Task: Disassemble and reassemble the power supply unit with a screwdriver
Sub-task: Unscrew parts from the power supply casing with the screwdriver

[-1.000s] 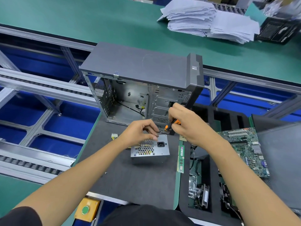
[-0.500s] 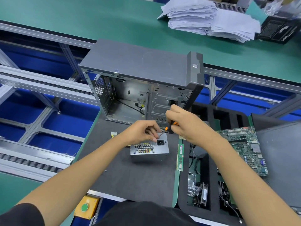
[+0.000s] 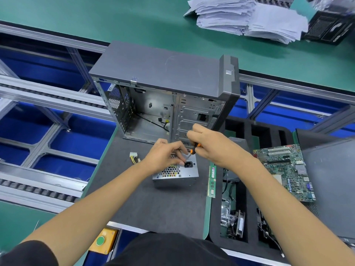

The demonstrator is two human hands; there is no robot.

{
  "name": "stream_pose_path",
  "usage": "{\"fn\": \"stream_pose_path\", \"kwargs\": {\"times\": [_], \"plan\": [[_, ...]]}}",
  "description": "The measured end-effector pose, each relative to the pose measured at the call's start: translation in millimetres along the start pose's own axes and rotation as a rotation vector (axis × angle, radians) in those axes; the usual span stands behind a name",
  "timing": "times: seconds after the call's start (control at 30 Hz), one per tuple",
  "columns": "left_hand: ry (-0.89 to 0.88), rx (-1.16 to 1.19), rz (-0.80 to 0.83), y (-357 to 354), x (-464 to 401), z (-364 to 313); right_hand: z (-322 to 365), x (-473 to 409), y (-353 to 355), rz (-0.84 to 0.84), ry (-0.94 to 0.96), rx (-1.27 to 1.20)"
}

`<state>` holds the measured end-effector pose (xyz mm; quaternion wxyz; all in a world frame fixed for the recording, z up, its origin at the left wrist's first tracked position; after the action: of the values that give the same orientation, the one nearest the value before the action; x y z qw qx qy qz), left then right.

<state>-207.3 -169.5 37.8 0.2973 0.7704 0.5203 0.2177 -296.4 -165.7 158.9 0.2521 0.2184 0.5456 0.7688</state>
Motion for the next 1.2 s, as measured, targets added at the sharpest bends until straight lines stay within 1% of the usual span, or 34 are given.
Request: {"fn": "stream_pose_path", "kwargs": {"times": [0.17,0.33,0.43,0.5,0.6,0.7,0.73,0.8,0.93,1.03,1.13,1.2], "plan": [[-0.024,-0.051,-0.073,4.0,3.1,-1.6,0.3,-3.0,-5.2,0.019,0.001,-0.001],[0.059,0.048,0.011,-1.4,0.2,8.2,1.5,-6.4,-7.6,0.031,0.02,0.014],[0.075,0.07,0.048,-3.0,-0.9,9.4,6.9,-9.0,-8.1,0.033,0.055,0.014],[0.073,0.142,0.081,-5.1,-0.8,9.0,9.4,-11.6,-9.1,0.04,0.068,0.017],[0.084,0.362,0.172,-8.6,-0.3,8.6,9.0,-14.5,-9.9,0.054,0.069,0.025],[0.138,0.4,0.143,2.5,-7.6,13.1,8.2,-15.5,-10.2,0.064,0.059,0.031],[0.173,0.348,0.129,5.0,-12.8,17.0,8.1,-15.8,-11.4,0.075,0.057,0.043],[0.221,0.216,0.181,2.0,-21.5,16.9,9.0,-16.4,-13.4,0.095,0.062,0.067],[0.268,0.094,0.376,-20.8,-34.0,7.1,14.8,-18.9,-13.4,0.113,0.092,0.093],[0.239,-0.04,0.512,-36.4,-36.6,-1.1,18.3,-20.2,-13.0,0.119,0.111,0.111],[0.242,-0.087,0.513,-37.7,-36.5,-1.7,18.4,-21.6,-13.7,0.115,0.114,0.124],[0.261,-0.052,0.503,-39.2,-35.8,-0.2,16.7,-21.9,-15.5,0.116,0.109,0.124]]}}
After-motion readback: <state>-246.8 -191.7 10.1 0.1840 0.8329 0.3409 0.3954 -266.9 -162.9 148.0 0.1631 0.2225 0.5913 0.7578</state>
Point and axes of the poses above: each hand's wrist, its own x-axis away from the middle knuckle, its own y-axis out of the back of the hand, z = x × y, the point moved 10 cm from there along -x, towards the middle knuckle, and after that the axes turned 3 degrees about y, right-handed, at the moved point
